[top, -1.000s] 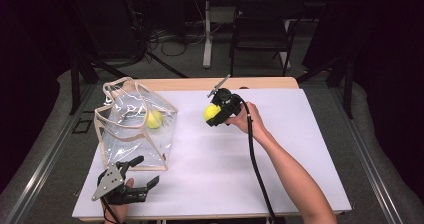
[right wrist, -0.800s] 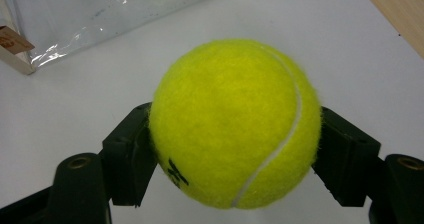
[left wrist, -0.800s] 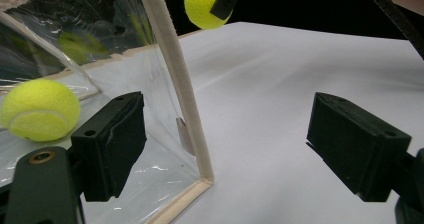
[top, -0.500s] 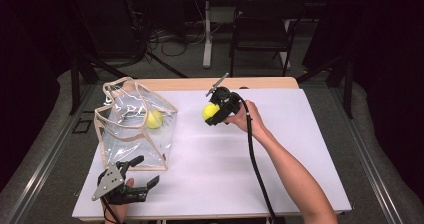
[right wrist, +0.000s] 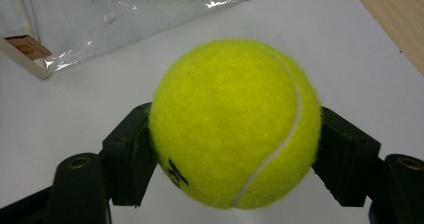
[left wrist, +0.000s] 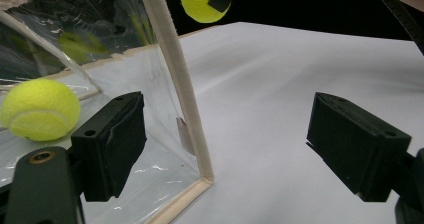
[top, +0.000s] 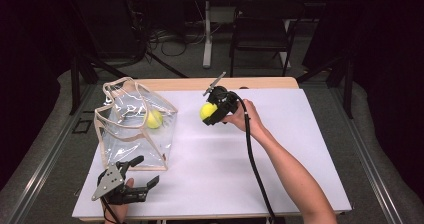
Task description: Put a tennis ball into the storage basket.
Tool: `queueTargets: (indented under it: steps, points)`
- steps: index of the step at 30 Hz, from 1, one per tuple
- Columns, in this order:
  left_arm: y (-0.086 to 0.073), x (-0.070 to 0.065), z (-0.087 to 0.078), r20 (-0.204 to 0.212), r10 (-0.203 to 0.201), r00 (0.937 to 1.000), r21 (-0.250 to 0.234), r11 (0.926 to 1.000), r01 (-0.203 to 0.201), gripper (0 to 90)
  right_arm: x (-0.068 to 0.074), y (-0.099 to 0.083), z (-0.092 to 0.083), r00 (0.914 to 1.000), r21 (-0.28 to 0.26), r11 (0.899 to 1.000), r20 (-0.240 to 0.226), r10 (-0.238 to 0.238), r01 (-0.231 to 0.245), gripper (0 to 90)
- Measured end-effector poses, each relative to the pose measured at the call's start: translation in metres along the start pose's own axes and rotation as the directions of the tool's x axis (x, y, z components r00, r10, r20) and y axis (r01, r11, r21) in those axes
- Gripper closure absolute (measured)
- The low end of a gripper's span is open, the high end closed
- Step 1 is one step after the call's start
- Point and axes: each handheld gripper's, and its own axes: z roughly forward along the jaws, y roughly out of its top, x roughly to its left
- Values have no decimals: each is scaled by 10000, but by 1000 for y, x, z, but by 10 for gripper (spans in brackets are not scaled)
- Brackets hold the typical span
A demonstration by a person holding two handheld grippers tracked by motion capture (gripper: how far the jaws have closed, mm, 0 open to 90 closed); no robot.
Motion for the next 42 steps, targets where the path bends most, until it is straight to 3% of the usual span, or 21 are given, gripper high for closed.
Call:
queueTargets:
  steps: [20, 42]
  points:
    - [0, 0, 0, 28, -1, 10000, -17, 10000, 1, 156, 8, 11, -6, 9997, -261, 9993, -34, -260, 259, 263]
    - [0, 0, 0, 17, 25, 10000, -9, 10000, -25, 156, 21, 26, -8, 9982, -927, 9941, -137, -575, 560, 263]
